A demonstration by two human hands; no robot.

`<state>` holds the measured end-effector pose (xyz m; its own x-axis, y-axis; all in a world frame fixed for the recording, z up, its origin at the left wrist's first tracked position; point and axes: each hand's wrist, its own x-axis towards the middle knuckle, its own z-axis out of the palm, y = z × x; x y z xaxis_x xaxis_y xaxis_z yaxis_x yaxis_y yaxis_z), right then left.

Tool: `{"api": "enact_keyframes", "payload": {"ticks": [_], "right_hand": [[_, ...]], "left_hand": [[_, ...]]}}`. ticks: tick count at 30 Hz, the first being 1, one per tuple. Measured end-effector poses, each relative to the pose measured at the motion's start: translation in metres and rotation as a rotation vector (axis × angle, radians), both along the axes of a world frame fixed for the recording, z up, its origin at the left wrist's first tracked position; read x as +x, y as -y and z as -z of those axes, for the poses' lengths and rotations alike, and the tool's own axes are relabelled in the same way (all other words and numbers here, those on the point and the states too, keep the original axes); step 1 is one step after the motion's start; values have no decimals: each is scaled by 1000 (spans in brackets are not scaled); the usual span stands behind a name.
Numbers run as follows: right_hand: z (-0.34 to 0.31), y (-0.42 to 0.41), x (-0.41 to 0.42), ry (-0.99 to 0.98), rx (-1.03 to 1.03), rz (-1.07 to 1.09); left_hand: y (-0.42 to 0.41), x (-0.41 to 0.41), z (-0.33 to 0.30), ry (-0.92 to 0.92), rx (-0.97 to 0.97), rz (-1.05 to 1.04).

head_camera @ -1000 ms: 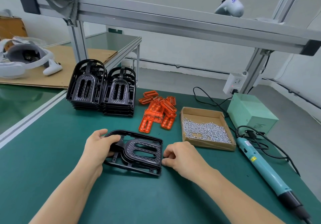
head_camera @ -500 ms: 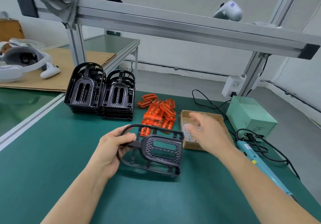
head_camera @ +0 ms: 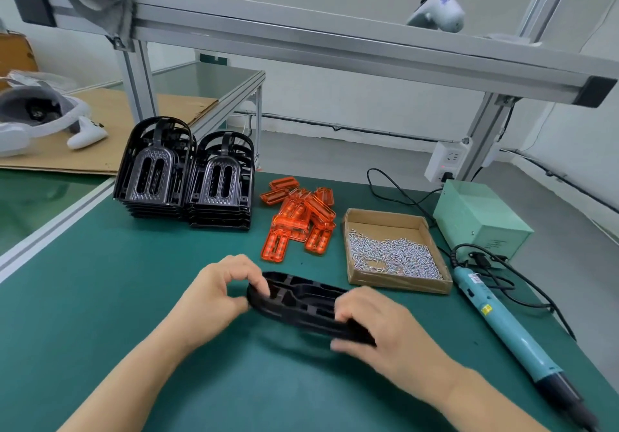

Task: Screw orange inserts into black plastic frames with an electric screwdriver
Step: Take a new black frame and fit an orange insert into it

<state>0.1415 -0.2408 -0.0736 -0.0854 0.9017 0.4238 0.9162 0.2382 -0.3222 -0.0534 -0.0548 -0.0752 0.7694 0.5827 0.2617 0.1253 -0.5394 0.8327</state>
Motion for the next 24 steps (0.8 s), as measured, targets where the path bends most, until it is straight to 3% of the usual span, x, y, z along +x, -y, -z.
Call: {"api": "enact_keyframes", "payload": {"ticks": [3,9,14,17,20,24], "right_hand": [[11,9,1,171,-59,-61],[17,12,-4,214,-61,-105],[16,15,-8,212,-51,-96],[14,17,-10,165,-76,-75],[9,17,-11,119,-112,-43],[5,15,-15,37,-115,-4]], "left_hand": [[3,-11,6,-121,253,56],[13,-18,0,-231,514,85],[18,-17,-12,-342,361,96],[16,-6,-18,-240,129,41],[-1,22,-20,-156,59,-199],[-25,67,-23,-364,93,-446]]}}
